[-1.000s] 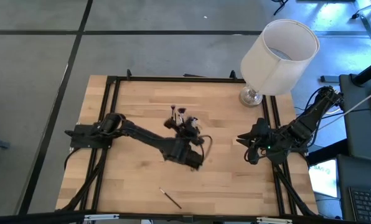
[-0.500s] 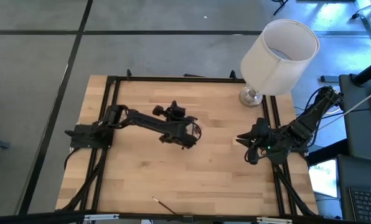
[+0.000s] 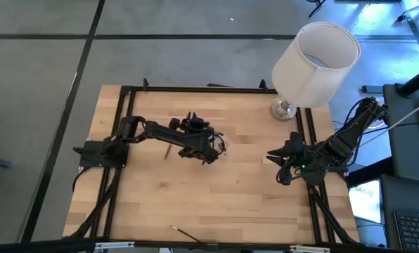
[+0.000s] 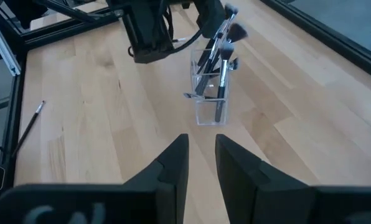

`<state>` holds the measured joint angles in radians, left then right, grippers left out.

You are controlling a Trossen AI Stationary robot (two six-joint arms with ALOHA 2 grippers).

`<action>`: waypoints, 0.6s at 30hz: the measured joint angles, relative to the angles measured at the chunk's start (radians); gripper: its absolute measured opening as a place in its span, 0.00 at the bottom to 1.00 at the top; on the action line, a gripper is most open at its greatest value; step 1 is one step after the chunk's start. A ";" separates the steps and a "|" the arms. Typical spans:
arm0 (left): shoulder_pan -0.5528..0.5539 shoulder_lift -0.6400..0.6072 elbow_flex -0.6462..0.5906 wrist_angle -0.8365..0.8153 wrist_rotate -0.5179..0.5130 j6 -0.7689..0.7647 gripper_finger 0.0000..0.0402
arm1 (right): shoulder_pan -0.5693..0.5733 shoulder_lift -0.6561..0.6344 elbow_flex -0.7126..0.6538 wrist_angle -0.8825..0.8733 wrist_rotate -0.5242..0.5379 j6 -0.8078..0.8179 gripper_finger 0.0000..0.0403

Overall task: Put items in baskets/containers
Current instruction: Put the eyeshadow brush into the transparent organizer

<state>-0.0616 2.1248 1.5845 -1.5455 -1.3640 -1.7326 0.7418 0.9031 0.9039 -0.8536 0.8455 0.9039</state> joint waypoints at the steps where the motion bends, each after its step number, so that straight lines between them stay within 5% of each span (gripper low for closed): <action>1: 0.000 -0.005 0.000 0.000 0.016 0.011 0.21 | 0.000 0.000 0.000 0.000 0.000 0.000 0.20; 5: -0.015 -0.064 0.000 -0.007 0.197 0.177 0.25 | 0.000 0.000 0.000 0.000 0.000 0.000 0.20; 12: -0.132 -0.193 0.000 0.057 0.747 0.520 0.25 | 0.000 0.000 0.000 -0.002 -0.001 0.002 0.20; 18: -0.298 -0.216 -0.016 -0.034 0.925 0.446 0.21 | 0.000 0.000 0.000 0.007 -0.008 0.009 0.20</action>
<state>-0.3599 1.9090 1.5687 -1.5797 -0.4388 -1.2862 0.7419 0.9031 0.9039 -0.8462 0.8371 0.9126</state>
